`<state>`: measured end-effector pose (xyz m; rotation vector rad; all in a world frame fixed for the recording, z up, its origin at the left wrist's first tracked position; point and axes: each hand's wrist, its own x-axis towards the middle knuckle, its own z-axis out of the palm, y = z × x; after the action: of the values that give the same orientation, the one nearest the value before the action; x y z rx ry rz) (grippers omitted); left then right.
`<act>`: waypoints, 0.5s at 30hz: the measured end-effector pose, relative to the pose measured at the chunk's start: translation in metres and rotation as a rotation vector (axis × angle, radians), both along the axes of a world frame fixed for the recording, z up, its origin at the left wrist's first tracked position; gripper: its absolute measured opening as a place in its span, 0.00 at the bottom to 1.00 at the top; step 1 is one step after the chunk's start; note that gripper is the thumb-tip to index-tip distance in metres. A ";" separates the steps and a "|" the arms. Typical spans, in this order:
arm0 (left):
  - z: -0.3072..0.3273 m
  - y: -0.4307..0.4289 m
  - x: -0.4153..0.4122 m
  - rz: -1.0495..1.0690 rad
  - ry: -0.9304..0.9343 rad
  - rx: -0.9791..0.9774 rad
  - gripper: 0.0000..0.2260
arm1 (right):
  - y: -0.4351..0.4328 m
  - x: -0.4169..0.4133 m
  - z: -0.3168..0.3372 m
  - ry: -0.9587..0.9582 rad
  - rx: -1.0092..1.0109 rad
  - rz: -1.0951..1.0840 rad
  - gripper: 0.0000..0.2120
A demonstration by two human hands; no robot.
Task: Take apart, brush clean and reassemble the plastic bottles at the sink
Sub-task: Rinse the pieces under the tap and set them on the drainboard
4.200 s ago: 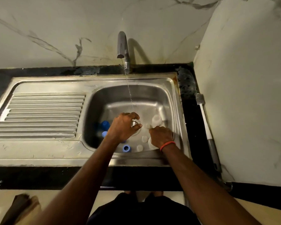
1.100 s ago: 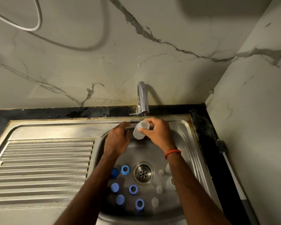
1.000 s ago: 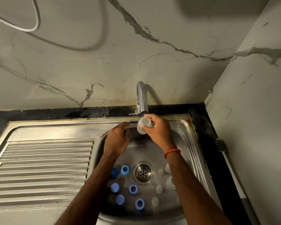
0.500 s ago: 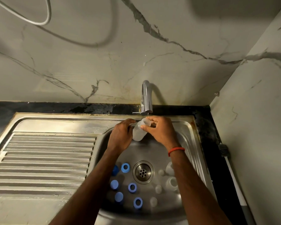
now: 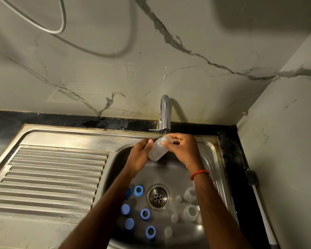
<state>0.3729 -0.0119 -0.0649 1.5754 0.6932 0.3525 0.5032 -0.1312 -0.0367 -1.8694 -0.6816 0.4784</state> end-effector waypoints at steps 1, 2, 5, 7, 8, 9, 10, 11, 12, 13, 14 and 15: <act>0.007 -0.007 0.001 0.035 0.006 -0.134 0.18 | 0.000 0.000 0.000 0.113 0.064 -0.022 0.13; 0.013 -0.013 0.004 0.046 0.025 -0.231 0.18 | 0.001 -0.001 0.000 0.206 0.112 -0.044 0.11; 0.024 -0.027 0.013 -0.041 0.032 -0.480 0.21 | 0.004 -0.002 0.002 0.171 0.102 -0.021 0.09; 0.019 -0.025 0.013 -0.087 -0.015 -0.790 0.27 | 0.002 -0.002 0.006 0.040 0.118 0.079 0.08; 0.014 -0.020 0.011 -0.129 -0.027 -0.948 0.27 | 0.001 -0.002 0.008 -0.021 0.145 0.141 0.09; 0.011 -0.017 0.009 -0.171 -0.041 -1.096 0.26 | 0.000 -0.002 0.013 -0.078 0.163 0.208 0.10; 0.008 -0.014 0.006 -0.204 -0.072 -1.207 0.26 | 0.001 -0.003 0.016 -0.124 0.162 0.267 0.11; 0.008 -0.013 0.007 -0.220 -0.112 -1.257 0.25 | 0.004 -0.004 0.019 -0.170 0.153 0.295 0.11; 0.009 -0.014 0.009 -0.204 -0.162 -1.234 0.25 | 0.009 -0.005 0.021 -0.182 0.148 0.271 0.10; 0.011 -0.015 0.014 -0.148 -0.206 -1.119 0.24 | 0.016 -0.006 0.018 -0.136 0.144 0.174 0.07; 0.011 -0.020 0.021 -0.045 -0.223 -0.917 0.22 | 0.026 -0.006 0.015 -0.016 0.139 0.037 0.05; 0.012 -0.028 0.028 0.097 -0.220 -0.683 0.20 | 0.036 -0.005 0.011 0.133 0.127 -0.100 0.05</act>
<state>0.4005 -0.0396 -0.0532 0.8447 0.6302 0.3106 0.4986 -0.0949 -0.0260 -1.7264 -0.5157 0.4790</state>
